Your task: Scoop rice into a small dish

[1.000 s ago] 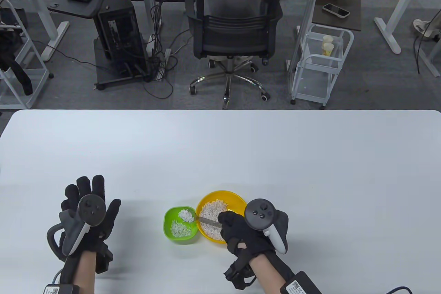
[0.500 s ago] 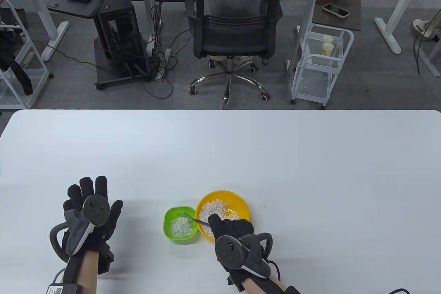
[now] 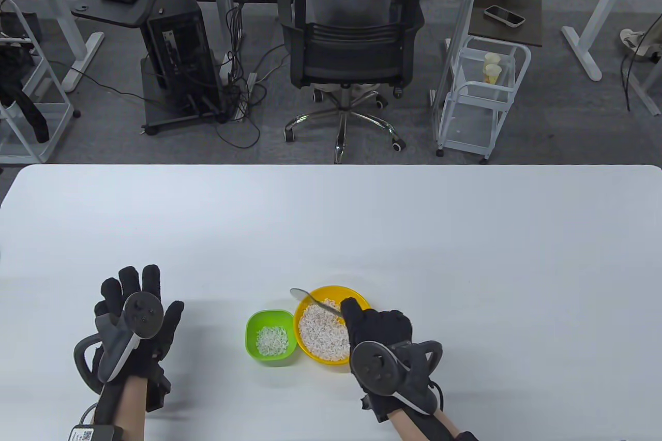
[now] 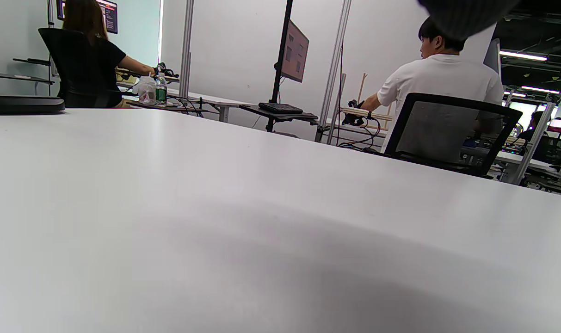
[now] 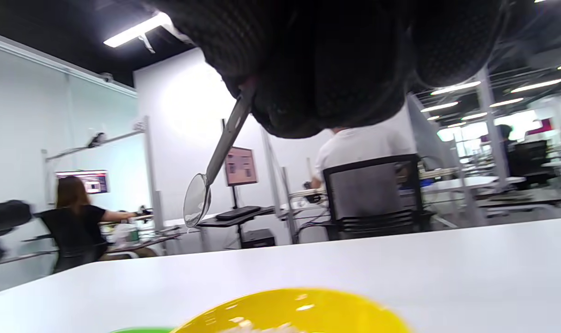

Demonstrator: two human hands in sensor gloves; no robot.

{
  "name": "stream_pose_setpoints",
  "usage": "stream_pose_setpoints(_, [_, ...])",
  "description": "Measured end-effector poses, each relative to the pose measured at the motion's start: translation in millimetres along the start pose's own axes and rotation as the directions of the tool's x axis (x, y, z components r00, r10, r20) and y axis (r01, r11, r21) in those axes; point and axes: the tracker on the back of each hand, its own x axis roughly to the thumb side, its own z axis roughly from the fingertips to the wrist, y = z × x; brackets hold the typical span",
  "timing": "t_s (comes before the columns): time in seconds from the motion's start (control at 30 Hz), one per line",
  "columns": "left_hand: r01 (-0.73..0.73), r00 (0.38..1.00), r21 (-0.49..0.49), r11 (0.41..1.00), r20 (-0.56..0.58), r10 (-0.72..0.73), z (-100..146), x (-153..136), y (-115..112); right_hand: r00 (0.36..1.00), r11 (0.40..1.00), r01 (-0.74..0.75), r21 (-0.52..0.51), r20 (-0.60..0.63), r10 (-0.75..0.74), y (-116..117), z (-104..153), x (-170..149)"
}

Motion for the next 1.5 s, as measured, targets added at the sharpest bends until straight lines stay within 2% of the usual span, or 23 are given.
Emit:
stream_pose_setpoints(0.13, [-0.001, 1.000, 0.003, 1.000, 0.000, 0.001, 0, 0, 0, 0.992, 0.992, -0.125, -0.025, -0.027, 0.124, 10, 6, -28])
stream_pose_setpoints(0.2, [0.008, 1.000, 0.004, 1.000, -0.004, -0.008, 0, -1, -1, 0.980, 0.981, -0.196, 0.013, -0.027, 0.196, 25, 12, -37])
stream_pose_setpoints(0.33, [0.024, 1.000, -0.009, 1.000, -0.020, -0.025, -1, -2, -3, 0.965, 0.959, -0.261, 0.112, 0.022, 0.260, 36, 15, -34])
stream_pose_setpoints(0.4, [0.026, 0.999, -0.003, 1.000, -0.022, -0.026, -1, -2, -3, 0.953, 0.947, -0.303, 0.102, 0.041, 0.301, 37, 16, -30])
stream_pose_setpoints(0.53, [0.013, 1.000, -0.006, 1.000, -0.024, -0.013, -2, -4, -2, 0.946, 0.928, -0.324, 0.182, 0.043, 0.321, 39, 19, -27])
stream_pose_setpoints(0.67, [0.008, 1.000, -0.015, 1.000, -0.027, -0.009, -2, -5, -3, 0.979, 0.946, -0.188, 0.263, -0.026, 0.201, 36, 18, -33])
stream_pose_setpoints(0.77, [0.006, 1.000, -0.018, 1.000, -0.020, -0.007, -1, -3, -3, 0.989, 0.936, 0.045, 0.348, -0.145, 0.006, 40, 16, -45])
stream_pose_setpoints(0.8, [0.009, 1.000, -0.020, 1.000, -0.018, -0.009, -1, -3, -3, 0.975, 0.916, 0.162, 0.367, -0.205, -0.090, 43, 15, -51])
stream_pose_setpoints(0.83, [0.013, 1.000, -0.020, 1.000, -0.017, -0.013, 0, -2, -3, 0.964, 0.903, 0.211, 0.375, -0.233, -0.129, 45, 15, -54])
stream_pose_setpoints(0.9, [0.023, 1.000, -0.020, 1.000, -0.017, -0.023, 0, -1, -3, 0.905, 0.841, 0.381, 0.383, -0.339, -0.256, 55, 13, -66])
stream_pose_setpoints(1.0, [0.023, 1.000, -0.018, 1.000, -0.016, -0.023, 0, -1, -3, 0.807, 0.755, 0.547, 0.362, -0.469, -0.359, 68, 13, -80])
stream_pose_setpoints(1.07, [0.020, 1.000, -0.020, 1.000, -0.017, -0.021, 0, -1, -3, 0.753, 0.709, 0.615, 0.346, -0.526, -0.396, 73, 12, -88])
stream_pose_setpoints(1.2, [0.018, 1.000, -0.022, 1.000, -0.017, -0.018, 0, -1, -3, 0.665, 0.654, 0.698, 0.293, -0.603, -0.440, 78, 12, -103])
stream_pose_setpoints(1.4, [-0.007, 1.000, -0.020, 1.000, -0.013, 0.007, 0, -3, 0, 0.590, 0.609, 0.755, 0.244, -0.659, -0.467, 76, 11, -120])
stream_pose_setpoints(1.5, [-0.031, 0.999, -0.011, 0.999, -0.020, 0.031, 0, -7, 2, 0.583, 0.612, 0.757, 0.230, -0.661, -0.472, 73, 11, -126])
